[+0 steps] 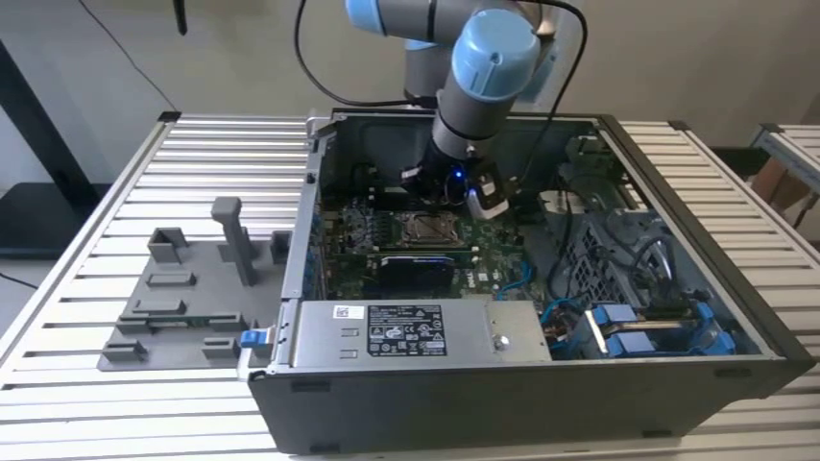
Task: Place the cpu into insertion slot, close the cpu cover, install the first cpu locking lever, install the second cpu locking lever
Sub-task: 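Install the first cpu locking lever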
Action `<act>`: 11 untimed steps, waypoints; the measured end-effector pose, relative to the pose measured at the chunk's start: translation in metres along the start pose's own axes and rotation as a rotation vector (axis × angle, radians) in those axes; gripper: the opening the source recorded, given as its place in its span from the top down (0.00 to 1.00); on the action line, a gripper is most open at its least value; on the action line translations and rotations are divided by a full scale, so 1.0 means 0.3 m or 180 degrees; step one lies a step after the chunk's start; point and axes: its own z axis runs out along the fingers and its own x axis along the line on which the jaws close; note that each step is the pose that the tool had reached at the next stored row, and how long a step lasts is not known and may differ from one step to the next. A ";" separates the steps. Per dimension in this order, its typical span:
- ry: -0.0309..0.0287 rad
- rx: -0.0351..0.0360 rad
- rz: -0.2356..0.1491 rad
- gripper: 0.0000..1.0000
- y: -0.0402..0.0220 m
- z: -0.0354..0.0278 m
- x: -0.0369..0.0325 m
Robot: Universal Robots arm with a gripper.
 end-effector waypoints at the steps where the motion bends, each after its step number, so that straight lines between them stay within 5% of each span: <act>1: -0.0001 -0.0008 -0.0001 0.89 0.000 0.001 0.000; 7: -0.0007 -0.0089 -0.0009 0.89 0.000 0.003 -0.001; 11: -0.0007 -0.0091 -0.0009 0.89 0.006 -0.014 0.000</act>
